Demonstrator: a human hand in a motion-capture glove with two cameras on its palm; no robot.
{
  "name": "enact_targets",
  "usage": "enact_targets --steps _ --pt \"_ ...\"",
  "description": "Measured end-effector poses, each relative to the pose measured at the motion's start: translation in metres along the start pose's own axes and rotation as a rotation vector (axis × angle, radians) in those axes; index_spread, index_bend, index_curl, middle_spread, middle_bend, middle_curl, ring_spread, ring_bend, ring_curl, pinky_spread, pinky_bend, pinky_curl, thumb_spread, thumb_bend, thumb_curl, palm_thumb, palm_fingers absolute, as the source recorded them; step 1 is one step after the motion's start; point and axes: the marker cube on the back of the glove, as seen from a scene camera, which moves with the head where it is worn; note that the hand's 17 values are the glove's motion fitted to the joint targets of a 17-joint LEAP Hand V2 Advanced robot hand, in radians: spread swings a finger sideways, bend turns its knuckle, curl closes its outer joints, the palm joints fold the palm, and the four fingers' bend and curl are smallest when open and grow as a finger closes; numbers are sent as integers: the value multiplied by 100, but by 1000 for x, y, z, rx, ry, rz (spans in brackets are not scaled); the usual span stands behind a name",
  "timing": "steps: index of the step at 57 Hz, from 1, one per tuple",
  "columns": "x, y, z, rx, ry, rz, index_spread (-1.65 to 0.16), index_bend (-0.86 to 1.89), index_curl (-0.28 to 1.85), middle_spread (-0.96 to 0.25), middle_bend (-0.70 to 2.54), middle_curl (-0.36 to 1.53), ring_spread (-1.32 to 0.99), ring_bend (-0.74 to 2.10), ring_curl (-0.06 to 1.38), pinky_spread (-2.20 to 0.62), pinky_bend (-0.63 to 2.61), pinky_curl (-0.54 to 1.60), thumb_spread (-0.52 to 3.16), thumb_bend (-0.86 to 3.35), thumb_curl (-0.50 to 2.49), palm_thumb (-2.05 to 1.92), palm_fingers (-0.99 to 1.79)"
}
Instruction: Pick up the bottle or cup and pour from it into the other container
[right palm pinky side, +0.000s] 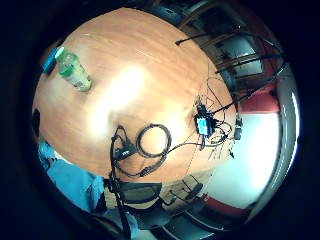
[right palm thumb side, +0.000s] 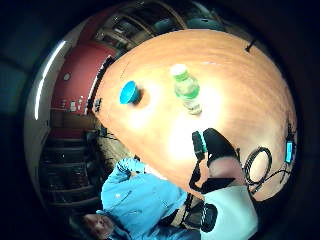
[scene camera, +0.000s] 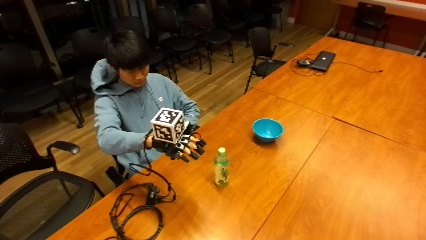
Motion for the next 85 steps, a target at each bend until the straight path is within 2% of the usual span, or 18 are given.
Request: enact_targets --steps 10,31,39,70,85 --pt "32 1 2 33 -80 33 -33 15 28 2 19 30 9 38 29 26 49 26 98 -2 41 82 22" --pt "66 5 50 185 -422 55 -36 9 21 2 21 33 9 43 31 26 56 28 92 -5 37 70 14" --pt "72 -1 70 197 -520 57 -36 10 19 2 21 33 9 45 31 26 61 29 90 -3 36 68 10" --pt "25 -33 119 248 -717 -57 -37 12 17 2 24 34 9 49 30 25 68 30 86 -3 34 67 7" --pt "-1 -54 147 260 -898 -91 -37 12 17 2 24 34 9 50 30 24 71 30 86 -3 34 68 7"
